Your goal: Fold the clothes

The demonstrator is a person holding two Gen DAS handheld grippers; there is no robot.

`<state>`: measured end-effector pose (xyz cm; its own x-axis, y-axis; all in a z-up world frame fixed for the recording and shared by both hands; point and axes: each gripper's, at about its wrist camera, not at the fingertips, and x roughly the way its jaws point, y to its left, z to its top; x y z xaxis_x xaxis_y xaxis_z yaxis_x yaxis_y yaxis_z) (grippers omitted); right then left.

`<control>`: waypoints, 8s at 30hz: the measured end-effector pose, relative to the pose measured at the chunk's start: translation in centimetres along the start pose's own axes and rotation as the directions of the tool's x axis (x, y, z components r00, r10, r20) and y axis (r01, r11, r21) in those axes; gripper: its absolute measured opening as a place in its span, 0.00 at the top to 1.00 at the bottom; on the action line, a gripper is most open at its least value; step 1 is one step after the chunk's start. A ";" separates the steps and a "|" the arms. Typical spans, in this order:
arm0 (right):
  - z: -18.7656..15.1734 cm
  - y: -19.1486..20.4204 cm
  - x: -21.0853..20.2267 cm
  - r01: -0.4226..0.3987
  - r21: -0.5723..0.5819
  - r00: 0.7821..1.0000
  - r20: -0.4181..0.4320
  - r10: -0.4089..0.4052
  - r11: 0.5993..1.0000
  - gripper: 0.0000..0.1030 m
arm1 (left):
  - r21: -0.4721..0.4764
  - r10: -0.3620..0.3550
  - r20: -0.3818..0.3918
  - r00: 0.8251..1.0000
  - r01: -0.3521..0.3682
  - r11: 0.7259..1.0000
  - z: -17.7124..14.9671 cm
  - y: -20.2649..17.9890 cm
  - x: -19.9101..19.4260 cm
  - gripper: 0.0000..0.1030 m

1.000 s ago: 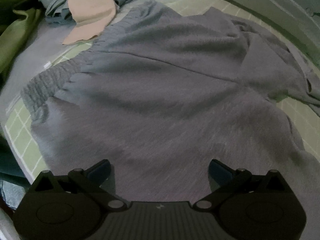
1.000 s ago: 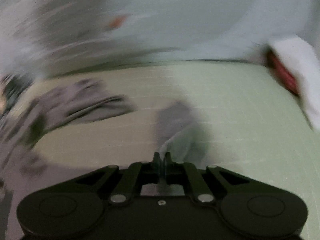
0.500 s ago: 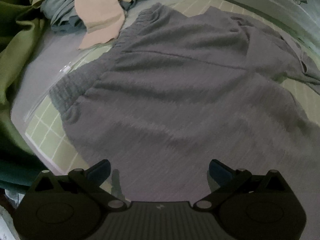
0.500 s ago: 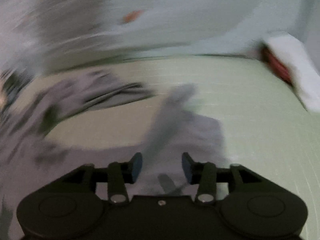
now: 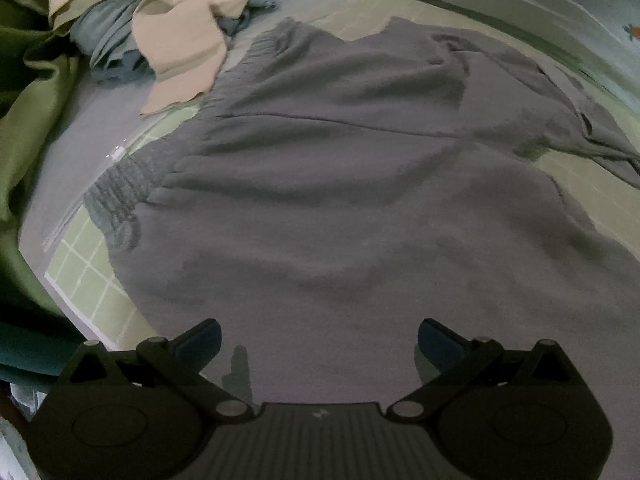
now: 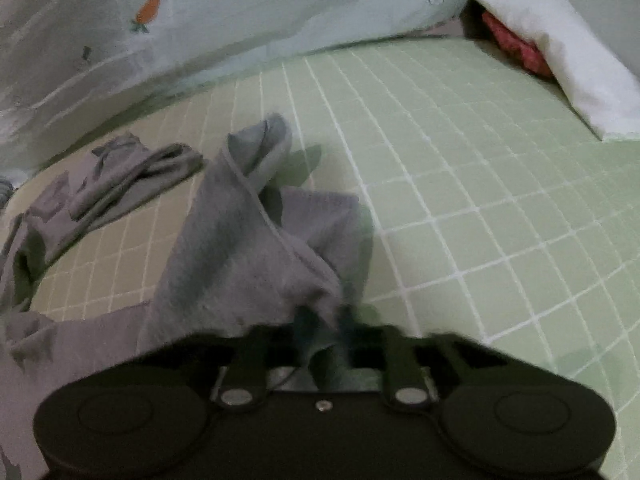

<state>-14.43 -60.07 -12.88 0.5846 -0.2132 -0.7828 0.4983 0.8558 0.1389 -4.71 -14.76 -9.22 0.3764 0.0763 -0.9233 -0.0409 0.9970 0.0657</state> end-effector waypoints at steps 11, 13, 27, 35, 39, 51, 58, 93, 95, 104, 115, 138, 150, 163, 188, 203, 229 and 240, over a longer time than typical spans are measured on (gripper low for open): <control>0.1 -12.6 -7.1 0.428 0.096 0.892 0.119 -0.437 0.899 0.97 | 0.012 0.019 -0.051 0.999 -0.018 1.000 -2.0 -3.4 0.5 0.00; -0.3 -15.2 -7.2 0.494 0.099 0.861 0.082 -0.502 0.864 0.97 | 0.008 0.019 -0.057 0.998 -0.019 1.000 -2.3 -3.8 0.6 0.00; -2.4 -21.5 -7.0 0.536 0.154 0.843 -0.041 -0.537 0.830 0.86 | -0.018 0.021 -0.083 0.996 -0.023 1.000 -3.7 -4.8 0.4 0.00; -0.5 -18.9 -7.7 0.545 0.177 0.828 0.039 -0.559 0.820 0.13 | -0.024 0.020 -0.056 0.998 -0.022 0.999 -2.9 -3.7 -0.4 0.00; 1.0 -15.6 -6.7 0.468 0.119 0.871 0.103 -0.480 0.876 0.00 | -0.023 0.030 -0.044 0.999 -0.031 0.999 -1.4 -2.5 -0.3 0.00; 6.9 0.8 0.9 0.141 -0.164 0.986 0.113 -0.124 0.976 0.00 | -0.138 0.020 -0.069 0.997 -0.030 0.990 4.5 1.0 3.3 0.00; 11.3 10.2 7.1 0.014 -0.334 0.998 0.065 0.008 0.943 0.00 | -0.289 0.021 -0.098 0.995 -0.048 0.956 8.2 2.8 6.6 0.00; 19.1 15.5 9.8 -0.054 -0.443 0.970 0.190 0.153 0.895 0.96 | -0.192 0.024 0.003 1.000 -0.023 0.981 11.1 1.5 8.1 0.00; 20.5 11.2 8.6 -0.003 -0.312 0.969 0.235 0.081 0.950 0.96 | -0.192 0.024 0.002 1.000 -0.023 0.981 11.1 1.4 8.1 0.00; 17.2 -3.9 5.6 0.258 0.085 0.956 0.119 -0.267 0.962 0.92 | -0.188 0.022 0.003 1.000 -0.021 0.982 11.0 1.5 8.1 0.00; 16.9 -4.5 7.1 0.144 0.142 0.976 0.146 -0.164 0.979 0.36 | -0.189 0.012 -0.046 0.999 -0.021 0.982 11.9 1.8 8.4 0.00; 28.5 -4.2 18.9 0.048 -0.260 0.990 0.144 -0.011 0.964 0.97 | -0.244 0.001 -0.175 0.985 -0.044 0.969 13.4 2.1 9.2 0.00; 27.5 -12.8 15.6 0.333 0.133 0.912 0.205 -0.355 0.933 0.38 | -0.266 0.010 -0.162 0.987 -0.054 0.962 12.9 2.1 9.0 0.00; 17.5 -13.5 15.5 0.340 0.294 0.927 0.057 -0.371 0.894 0.53 | -0.266 0.008 -0.168 0.986 -0.053 0.962 13.7 2.2 9.9 0.00; 5.7 -18.9 0.7 0.044 0.474 0.971 0.185 -0.149 0.880 0.00 | -0.205 -0.087 -0.032 0.996 0.078 0.976 7.6 1.9 4.0 0.00; -6.4 -25.7 -6.0 0.050 0.670 0.968 0.151 -0.201 0.741 0.00 | -0.171 -0.142 0.031 0.989 0.146 0.974 -0.5 0.4 -0.4 0.00; -12.1 -17.7 -7.6 -0.162 0.720 0.980 0.200 0.022 0.675 0.00 | -0.416 -0.207 0.044 0.977 0.206 0.886 -2.9 10.5 0.4 0.00; -11.1 -16.2 -7.0 -0.108 0.723 0.988 0.156 -0.009 0.682 0.00 | -0.412 -0.025 -0.014 1.000 0.017 0.911 1.7 14.8 3.5 0.05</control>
<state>-33.67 -67.19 -16.41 0.6726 -0.2921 -0.6800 0.7400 0.2657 0.6178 -2.41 0.27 -10.82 0.3646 0.0515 -0.9297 -0.4119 0.9044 -0.1114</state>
